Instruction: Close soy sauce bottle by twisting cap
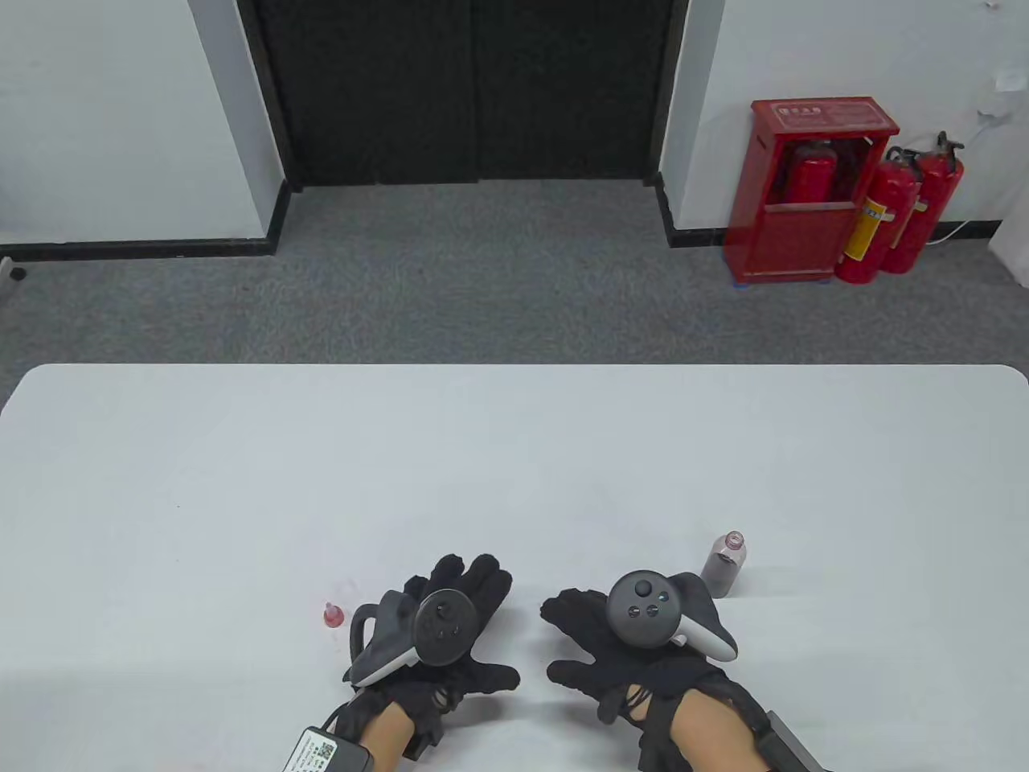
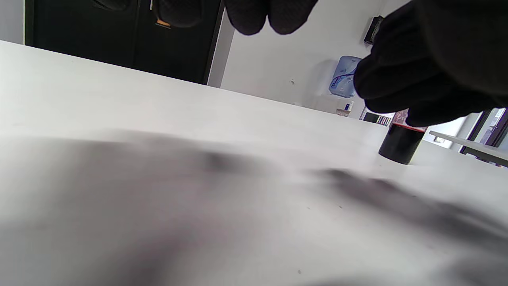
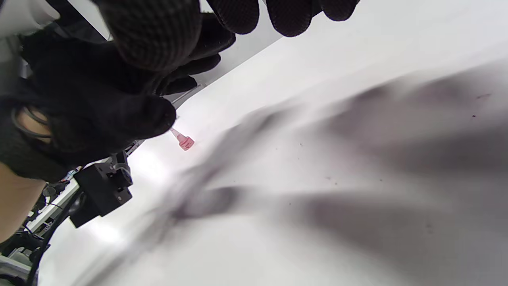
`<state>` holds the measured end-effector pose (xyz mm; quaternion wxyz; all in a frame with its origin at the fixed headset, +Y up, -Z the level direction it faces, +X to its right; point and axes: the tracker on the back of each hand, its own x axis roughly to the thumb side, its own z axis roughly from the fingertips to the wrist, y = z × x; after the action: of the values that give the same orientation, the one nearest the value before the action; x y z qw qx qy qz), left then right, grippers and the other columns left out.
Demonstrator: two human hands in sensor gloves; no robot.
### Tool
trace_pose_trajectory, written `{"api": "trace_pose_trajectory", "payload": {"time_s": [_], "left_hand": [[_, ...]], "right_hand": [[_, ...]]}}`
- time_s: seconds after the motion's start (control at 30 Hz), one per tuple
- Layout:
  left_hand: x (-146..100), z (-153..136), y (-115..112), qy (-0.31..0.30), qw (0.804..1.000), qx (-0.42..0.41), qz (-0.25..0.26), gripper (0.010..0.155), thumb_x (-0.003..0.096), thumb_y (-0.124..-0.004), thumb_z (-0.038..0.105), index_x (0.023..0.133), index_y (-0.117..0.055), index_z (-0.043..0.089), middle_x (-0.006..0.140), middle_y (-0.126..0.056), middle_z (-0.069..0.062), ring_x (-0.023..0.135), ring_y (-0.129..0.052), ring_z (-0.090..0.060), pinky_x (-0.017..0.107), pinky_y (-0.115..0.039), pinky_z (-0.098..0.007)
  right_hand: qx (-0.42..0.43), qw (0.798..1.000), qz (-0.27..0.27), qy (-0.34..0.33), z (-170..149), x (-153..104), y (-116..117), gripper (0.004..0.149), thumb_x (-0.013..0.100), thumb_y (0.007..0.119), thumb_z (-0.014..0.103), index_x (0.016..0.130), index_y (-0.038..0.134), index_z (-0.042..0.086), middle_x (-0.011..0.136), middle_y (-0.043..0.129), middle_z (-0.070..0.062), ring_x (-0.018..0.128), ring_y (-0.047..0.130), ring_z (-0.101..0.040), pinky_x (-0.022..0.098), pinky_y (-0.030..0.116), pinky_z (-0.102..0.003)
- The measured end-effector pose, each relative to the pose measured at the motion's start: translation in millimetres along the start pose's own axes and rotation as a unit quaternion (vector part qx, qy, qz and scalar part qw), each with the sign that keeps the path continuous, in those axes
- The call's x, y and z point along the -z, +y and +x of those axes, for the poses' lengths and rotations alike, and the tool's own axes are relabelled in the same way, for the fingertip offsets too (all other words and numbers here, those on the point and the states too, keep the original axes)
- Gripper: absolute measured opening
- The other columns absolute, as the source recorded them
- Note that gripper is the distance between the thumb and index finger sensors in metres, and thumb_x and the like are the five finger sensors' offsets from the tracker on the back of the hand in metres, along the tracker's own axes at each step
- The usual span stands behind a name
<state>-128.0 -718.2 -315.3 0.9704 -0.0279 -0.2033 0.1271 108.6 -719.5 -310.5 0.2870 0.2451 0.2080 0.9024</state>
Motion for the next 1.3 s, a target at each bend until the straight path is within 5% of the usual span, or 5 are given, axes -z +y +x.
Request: {"api": "trace_pose_trajectory", "payload": {"time_s": [0.9,1.2,1.3], "left_hand": [[1.3,-6.5,-3.4,0.007,1.000,-0.025,-0.003,0.104,0.0206,-0.086,0.075,0.112,-0.051,0.038,0.125,-0.052,0.011,0.118,-0.052,-0.038,0.076,-0.047,-0.066],[-1.3,-9.1,0.4,0.007,0.999,-0.035,0.008,0.102,0.0211,-0.086,0.075,0.111,-0.054,0.038,0.123,-0.056,0.011,0.117,-0.055,-0.038,0.075,-0.048,-0.066],[-1.9,-10.5,1.7,0.009,0.999,-0.037,0.011,0.101,0.0214,-0.085,0.075,0.111,-0.054,0.038,0.123,-0.057,0.011,0.117,-0.055,-0.038,0.075,-0.048,-0.066]], "right_hand": [[0.016,1.000,-0.014,-0.001,-0.3,-2.6,-5.2,0.079,0.043,0.075,0.052,0.111,0.045,0.024,0.121,0.039,-0.017,0.107,0.033,-0.051,0.067,0.040,-0.072],[0.030,0.979,-0.203,-0.011,-2.7,-32.2,-50.2,0.083,0.043,0.078,0.049,0.111,0.035,0.029,0.121,0.014,-0.005,0.107,0.007,-0.036,0.071,0.020,-0.059],[0.038,0.967,-0.252,0.018,-22.4,-44.0,-69.1,0.087,0.041,0.088,0.041,0.108,0.032,0.040,0.119,0.003,0.001,0.104,-0.003,-0.032,0.068,0.012,-0.059]]}}
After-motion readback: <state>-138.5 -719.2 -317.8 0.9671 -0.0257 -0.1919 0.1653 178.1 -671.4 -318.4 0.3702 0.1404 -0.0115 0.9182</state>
